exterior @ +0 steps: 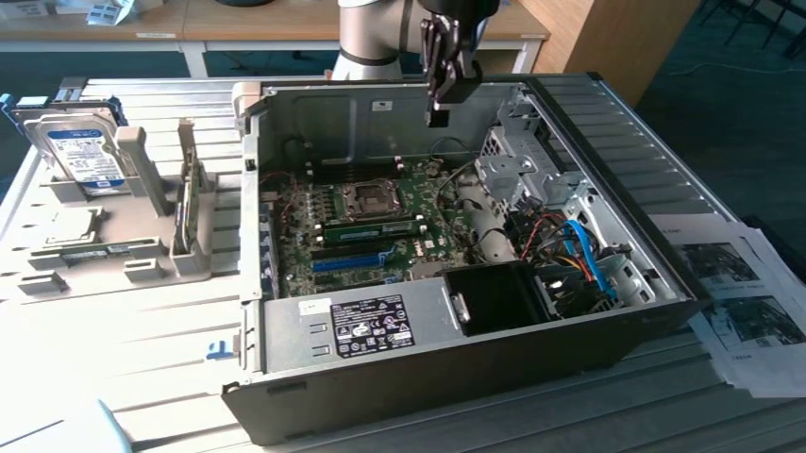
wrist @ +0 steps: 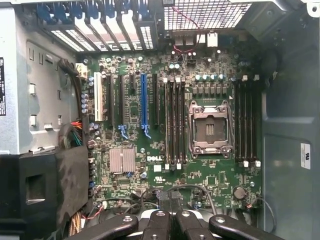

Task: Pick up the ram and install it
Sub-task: 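Press down the ram until it locks into place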

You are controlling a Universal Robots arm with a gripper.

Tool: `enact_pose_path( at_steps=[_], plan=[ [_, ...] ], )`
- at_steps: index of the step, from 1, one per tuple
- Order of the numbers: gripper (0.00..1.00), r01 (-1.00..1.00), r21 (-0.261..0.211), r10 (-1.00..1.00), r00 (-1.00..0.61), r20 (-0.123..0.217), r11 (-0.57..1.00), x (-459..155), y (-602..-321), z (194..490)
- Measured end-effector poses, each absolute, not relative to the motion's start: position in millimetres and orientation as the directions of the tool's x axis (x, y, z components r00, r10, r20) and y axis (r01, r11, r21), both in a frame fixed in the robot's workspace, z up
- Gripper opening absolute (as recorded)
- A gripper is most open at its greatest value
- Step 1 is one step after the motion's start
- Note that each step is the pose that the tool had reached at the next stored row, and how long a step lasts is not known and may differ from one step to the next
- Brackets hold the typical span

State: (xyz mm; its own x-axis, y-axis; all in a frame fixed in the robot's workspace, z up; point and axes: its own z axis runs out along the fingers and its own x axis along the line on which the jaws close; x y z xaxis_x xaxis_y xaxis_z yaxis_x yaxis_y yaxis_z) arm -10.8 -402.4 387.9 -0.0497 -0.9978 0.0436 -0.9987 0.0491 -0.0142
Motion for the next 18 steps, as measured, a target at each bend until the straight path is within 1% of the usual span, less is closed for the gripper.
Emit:
enact_pose_path(
  at_steps=[18],
  plan=[
    [0.1,-0.999,-0.014,-0.998,-0.05,0.044,0.049,-11,-402,368]
  ],
)
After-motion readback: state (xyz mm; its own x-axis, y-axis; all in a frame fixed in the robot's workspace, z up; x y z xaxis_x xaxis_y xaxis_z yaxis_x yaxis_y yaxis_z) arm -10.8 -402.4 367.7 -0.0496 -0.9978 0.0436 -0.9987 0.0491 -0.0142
